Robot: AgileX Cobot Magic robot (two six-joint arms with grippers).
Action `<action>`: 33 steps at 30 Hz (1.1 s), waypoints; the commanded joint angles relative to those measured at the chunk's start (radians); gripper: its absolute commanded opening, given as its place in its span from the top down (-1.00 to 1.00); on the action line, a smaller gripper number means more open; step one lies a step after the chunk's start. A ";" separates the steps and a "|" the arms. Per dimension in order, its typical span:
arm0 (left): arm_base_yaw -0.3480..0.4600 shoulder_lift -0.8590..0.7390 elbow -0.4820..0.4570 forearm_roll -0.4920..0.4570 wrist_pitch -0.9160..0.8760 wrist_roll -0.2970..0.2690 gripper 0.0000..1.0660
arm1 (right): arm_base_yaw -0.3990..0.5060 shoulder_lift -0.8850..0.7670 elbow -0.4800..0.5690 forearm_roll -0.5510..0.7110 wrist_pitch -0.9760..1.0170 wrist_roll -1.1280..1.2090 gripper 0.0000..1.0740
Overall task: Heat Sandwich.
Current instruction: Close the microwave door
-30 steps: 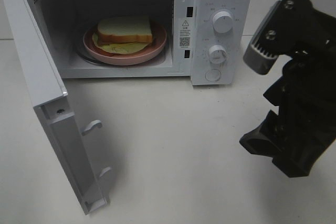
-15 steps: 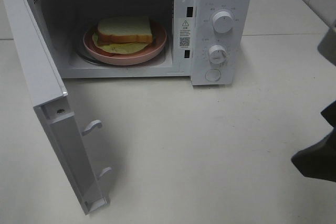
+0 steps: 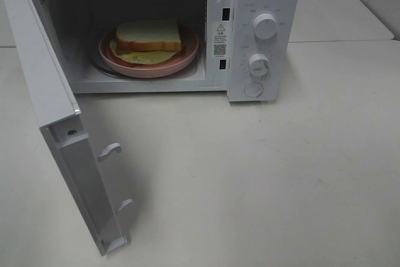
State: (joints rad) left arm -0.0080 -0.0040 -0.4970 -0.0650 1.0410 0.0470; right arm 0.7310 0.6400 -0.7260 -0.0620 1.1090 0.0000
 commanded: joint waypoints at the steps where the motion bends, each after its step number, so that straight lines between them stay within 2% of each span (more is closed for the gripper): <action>1: -0.003 -0.026 0.002 0.000 -0.004 -0.001 -0.83 | -0.008 -0.058 0.005 -0.010 0.011 0.019 -0.42; 4: -0.003 -0.026 0.002 0.000 -0.004 -0.001 -0.83 | -0.041 -0.084 0.005 -0.011 0.012 0.026 -0.42; 6: -0.003 -0.026 0.002 0.000 -0.004 -0.001 -0.83 | -0.108 -0.114 0.005 -0.013 0.015 0.026 -0.42; 8: -0.003 -0.026 0.002 0.000 -0.004 -0.001 -0.83 | -0.129 -0.122 0.005 -0.013 0.015 0.026 -0.42; 11: -0.003 -0.026 0.002 0.000 -0.004 -0.001 -0.83 | -0.223 -0.158 0.005 -0.015 0.024 0.026 -0.42; 13: -0.003 -0.026 0.002 0.000 -0.004 -0.001 -0.83 | -0.241 -0.168 0.005 -0.015 0.030 0.026 -0.42; 21: -0.003 -0.026 0.002 0.000 -0.004 -0.001 -0.83 | -0.446 -0.268 0.005 -0.015 0.067 0.026 -0.42; 31: -0.003 -0.026 0.002 0.000 -0.004 -0.001 -0.83 | -0.546 -0.370 0.008 -0.016 0.067 0.038 -0.42; 33: -0.003 -0.026 0.002 0.000 -0.004 -0.001 -0.83 | -0.578 -0.408 0.037 -0.016 0.064 0.038 -0.42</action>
State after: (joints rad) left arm -0.0080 -0.0040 -0.4970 -0.0650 1.0410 0.0470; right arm 0.1700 0.2550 -0.7040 -0.0730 1.1660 0.0300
